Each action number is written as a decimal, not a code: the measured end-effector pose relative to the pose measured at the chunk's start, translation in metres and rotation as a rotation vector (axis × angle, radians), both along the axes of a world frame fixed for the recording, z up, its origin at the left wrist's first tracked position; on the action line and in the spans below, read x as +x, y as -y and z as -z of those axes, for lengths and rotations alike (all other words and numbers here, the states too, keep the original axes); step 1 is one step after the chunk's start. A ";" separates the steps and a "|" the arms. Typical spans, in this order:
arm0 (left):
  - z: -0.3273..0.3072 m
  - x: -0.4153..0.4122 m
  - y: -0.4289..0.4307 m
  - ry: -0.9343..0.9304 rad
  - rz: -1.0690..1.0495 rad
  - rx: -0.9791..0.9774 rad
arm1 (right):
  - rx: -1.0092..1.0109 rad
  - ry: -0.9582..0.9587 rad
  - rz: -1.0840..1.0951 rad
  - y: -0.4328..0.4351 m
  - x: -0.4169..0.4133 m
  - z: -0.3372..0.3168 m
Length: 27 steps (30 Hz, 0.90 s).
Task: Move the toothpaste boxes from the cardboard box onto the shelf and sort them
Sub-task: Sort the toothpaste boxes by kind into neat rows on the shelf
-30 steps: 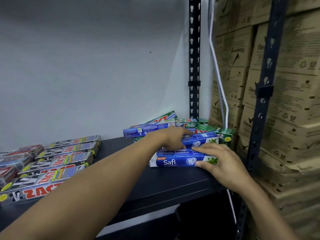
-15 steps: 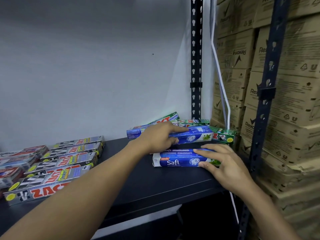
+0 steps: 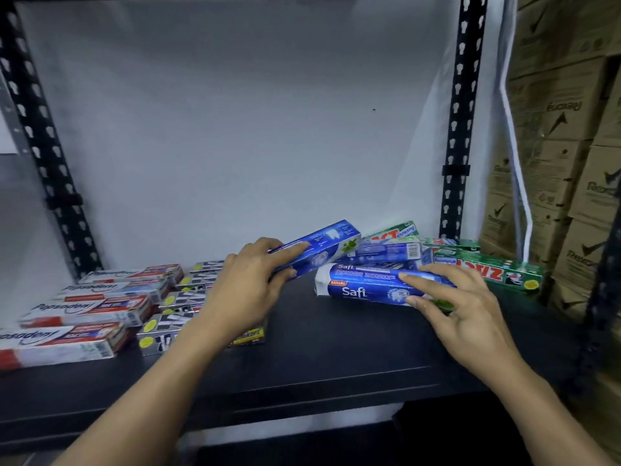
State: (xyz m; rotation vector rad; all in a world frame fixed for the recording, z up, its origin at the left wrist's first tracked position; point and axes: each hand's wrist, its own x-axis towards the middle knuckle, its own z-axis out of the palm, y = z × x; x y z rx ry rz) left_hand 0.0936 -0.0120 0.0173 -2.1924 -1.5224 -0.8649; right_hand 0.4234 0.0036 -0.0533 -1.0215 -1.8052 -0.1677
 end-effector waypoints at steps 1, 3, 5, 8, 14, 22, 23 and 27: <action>-0.003 -0.014 0.004 0.011 -0.020 -0.010 | -0.013 0.004 -0.033 -0.002 -0.010 -0.005; -0.009 -0.043 0.010 0.032 -0.062 -0.050 | -0.060 0.022 -0.104 -0.006 -0.033 -0.014; -0.014 -0.070 0.014 0.060 -0.088 -0.102 | -0.110 0.035 -0.174 -0.011 -0.055 -0.021; -0.021 -0.112 0.020 0.120 -0.113 -0.149 | -0.156 0.053 -0.274 -0.018 -0.093 -0.030; -0.032 -0.185 0.020 0.192 -0.160 -0.269 | -0.224 0.145 -0.436 -0.036 -0.167 -0.048; -0.022 -0.257 0.022 0.327 -0.152 -0.364 | -0.466 0.193 -0.687 -0.052 -0.254 -0.073; -0.021 -0.262 0.022 0.341 -0.150 -0.378 | -0.496 0.181 -0.716 -0.053 -0.264 -0.075; -0.019 -0.271 0.019 0.380 -0.143 -0.395 | -0.553 0.163 -0.754 -0.057 -0.294 -0.075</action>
